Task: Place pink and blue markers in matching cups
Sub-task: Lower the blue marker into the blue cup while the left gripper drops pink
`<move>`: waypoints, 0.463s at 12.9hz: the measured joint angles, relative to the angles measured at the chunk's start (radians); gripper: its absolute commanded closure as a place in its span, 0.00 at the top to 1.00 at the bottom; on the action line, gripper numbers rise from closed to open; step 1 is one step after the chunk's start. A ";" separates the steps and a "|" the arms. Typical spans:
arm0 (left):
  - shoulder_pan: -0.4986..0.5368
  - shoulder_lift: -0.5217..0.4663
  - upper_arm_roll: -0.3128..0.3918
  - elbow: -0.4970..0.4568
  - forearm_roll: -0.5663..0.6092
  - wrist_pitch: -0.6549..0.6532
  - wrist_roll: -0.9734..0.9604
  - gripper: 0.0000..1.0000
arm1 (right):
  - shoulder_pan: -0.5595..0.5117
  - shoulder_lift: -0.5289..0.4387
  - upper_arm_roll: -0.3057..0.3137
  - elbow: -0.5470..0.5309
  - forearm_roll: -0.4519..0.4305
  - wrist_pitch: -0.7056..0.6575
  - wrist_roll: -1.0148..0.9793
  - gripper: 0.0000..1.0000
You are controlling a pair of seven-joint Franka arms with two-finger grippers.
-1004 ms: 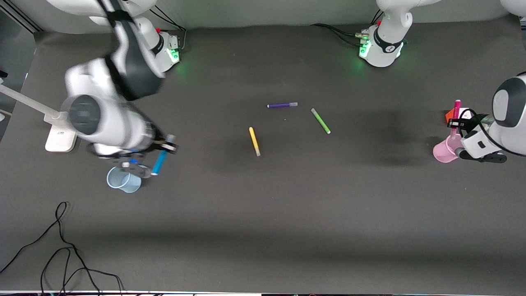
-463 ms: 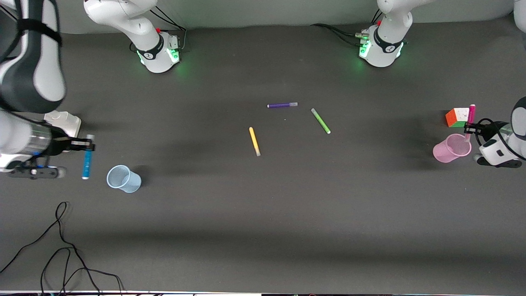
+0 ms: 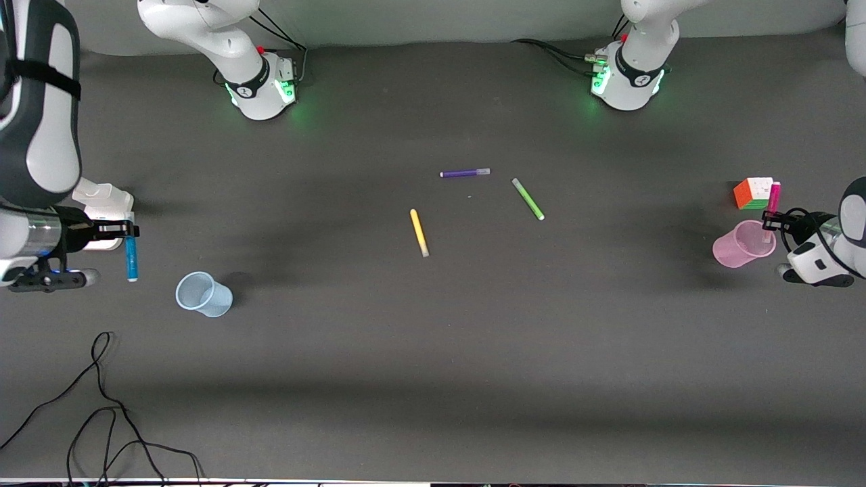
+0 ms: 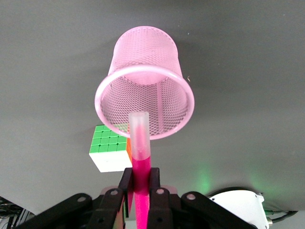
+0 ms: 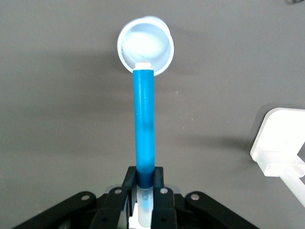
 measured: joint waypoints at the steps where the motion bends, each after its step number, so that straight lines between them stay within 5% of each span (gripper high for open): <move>1: 0.004 0.013 0.000 0.004 0.000 0.000 0.001 0.00 | -0.016 0.035 0.000 0.011 0.021 -0.020 -0.018 0.01; 6: 0.016 0.043 0.000 0.005 0.000 -0.009 0.002 0.00 | -0.073 0.234 0.005 0.120 0.107 -0.104 -0.091 0.01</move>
